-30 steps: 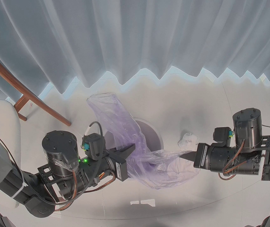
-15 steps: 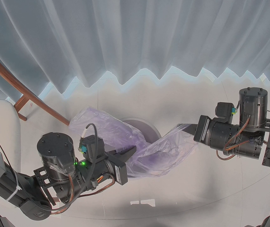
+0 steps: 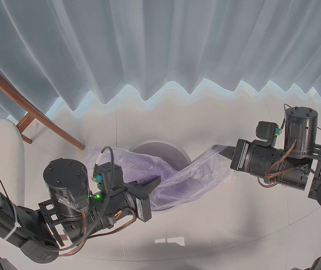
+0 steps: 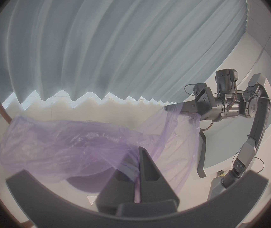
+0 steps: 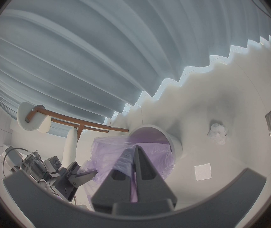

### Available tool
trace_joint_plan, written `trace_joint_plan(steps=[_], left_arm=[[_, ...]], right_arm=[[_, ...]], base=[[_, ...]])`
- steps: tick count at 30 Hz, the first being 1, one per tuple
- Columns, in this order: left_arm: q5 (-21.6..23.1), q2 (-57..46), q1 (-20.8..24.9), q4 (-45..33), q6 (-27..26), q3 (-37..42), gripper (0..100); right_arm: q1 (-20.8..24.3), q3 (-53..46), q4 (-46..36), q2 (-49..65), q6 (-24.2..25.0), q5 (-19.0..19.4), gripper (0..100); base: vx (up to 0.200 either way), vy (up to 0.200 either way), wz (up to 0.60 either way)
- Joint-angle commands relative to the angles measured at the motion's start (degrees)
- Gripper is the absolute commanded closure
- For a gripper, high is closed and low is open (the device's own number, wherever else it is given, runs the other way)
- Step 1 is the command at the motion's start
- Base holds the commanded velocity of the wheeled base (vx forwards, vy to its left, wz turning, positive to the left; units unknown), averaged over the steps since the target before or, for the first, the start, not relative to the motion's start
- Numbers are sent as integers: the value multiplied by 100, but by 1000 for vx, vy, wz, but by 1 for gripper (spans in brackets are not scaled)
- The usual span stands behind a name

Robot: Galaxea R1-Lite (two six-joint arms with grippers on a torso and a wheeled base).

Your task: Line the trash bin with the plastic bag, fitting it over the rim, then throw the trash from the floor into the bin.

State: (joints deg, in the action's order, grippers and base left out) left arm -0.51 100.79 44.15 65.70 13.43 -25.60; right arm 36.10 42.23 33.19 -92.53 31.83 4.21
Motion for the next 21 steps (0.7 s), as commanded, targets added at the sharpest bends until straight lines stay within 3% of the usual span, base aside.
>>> trace_joint_plan(steps=[1,9,10,17,21], left_arm=[[-151,-16,23,13,28,-50,100],[-256,2,216,22,212,46,100],[-300,11,243,22,212,90,0],[-309,-139,181,268,581,29,0],[-309,-613,32,-259,687,-103,0]], right_arm=[[11,-30,-6,-11,-1,10,100],[29,-66,3,-11,-1,10,100],[29,-66,3,-2,-1,10,100],[29,-83,-6,7,-1,10,100],[20,-92,3,-29,-10,10,100]], base=[[0,0,0],[0,0,0],[0,0,0],[0,0,0],[0,0,0]])
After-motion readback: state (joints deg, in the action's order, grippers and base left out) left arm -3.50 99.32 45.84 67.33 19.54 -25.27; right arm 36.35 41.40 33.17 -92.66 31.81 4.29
